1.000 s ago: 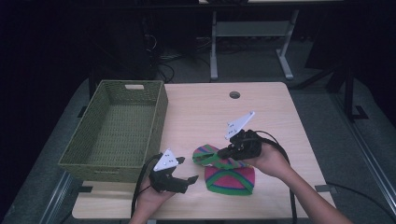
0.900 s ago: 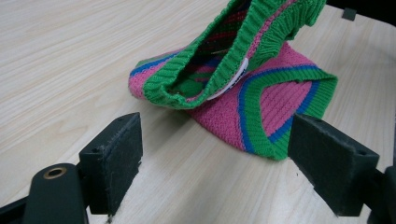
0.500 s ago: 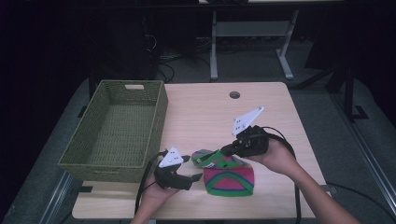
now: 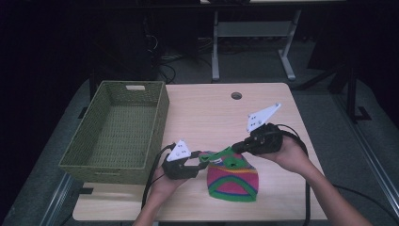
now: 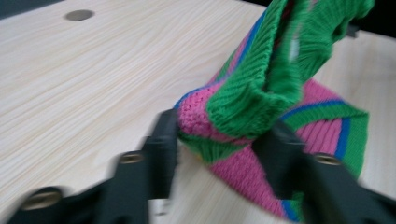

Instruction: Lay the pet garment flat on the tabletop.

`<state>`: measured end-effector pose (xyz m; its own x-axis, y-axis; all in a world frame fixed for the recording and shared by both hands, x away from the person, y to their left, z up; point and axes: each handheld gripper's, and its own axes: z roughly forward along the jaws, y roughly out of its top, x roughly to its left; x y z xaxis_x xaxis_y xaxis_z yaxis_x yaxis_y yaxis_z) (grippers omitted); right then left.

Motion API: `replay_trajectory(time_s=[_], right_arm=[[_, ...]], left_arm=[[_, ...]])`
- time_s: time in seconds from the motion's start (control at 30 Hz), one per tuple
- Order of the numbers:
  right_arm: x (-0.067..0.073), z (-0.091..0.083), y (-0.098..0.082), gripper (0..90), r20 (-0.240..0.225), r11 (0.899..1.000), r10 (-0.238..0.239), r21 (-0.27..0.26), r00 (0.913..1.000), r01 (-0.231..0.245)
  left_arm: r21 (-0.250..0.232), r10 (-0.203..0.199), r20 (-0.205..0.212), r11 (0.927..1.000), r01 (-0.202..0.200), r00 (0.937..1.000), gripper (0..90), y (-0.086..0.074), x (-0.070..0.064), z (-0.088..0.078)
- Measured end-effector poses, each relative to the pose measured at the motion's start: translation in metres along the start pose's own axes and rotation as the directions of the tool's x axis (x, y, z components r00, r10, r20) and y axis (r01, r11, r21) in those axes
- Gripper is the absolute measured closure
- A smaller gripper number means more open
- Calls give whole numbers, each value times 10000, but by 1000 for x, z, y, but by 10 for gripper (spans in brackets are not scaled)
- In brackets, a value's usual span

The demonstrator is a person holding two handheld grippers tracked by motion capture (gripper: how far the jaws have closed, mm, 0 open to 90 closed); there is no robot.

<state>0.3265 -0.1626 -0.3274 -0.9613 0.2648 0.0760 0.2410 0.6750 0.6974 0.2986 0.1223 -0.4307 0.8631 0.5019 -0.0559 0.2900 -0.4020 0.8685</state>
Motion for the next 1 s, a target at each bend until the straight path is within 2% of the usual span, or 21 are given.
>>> replay_trajectory(time_s=[0.1, 0.13, 0.17, 0.37, 0.43, 0.53, 0.73, 1.0], right_arm=[[-5, -3, -4, 859, 97, 10000, 88, -15, 9999, -87], [-7, -5, -7, 859, 110, 9998, 191, -65, 9998, -190], [-11, -7, -10, 859, 170, 9996, 267, -97, 9995, -265], [-20, -13, -25, 859, 402, 9978, 629, -223, 9972, -620], [-23, -15, -29, 859, 471, 9978, 612, -288, 9970, -599], [-25, -18, -34, 859, 507, 9959, 827, -411, 9953, -807], [-30, -22, -40, 859, 608, 9939, 977, -579, 9934, -942], [-35, -25, -42, 859, 679, 9912, 1180, -681, 9907, -1134]], left_arm=[[-66, 3, 161, 10000, -2, 9999, 718, 3, 2, 5], [-123, 6, 162, 9999, -4, 9999, 718, 6, 3, 8], [-136, 0, 155, 9999, 3, 9999, 757, 7, 3, 9], [27, 257, 176, 9997, -257, 9995, 767, 23, 1, 15], [180, 459, 126, 9988, -461, 9989, 767, 30, 1, 15], [423, 582, 168, 9974, -588, 9982, 768, 41, 2, 15], [672, 728, 135, 9950, -736, 9973, 768, 54, 3, 16], [911, 739, 109, 9930, -746, 9972, 767, 63, 5, 18]])
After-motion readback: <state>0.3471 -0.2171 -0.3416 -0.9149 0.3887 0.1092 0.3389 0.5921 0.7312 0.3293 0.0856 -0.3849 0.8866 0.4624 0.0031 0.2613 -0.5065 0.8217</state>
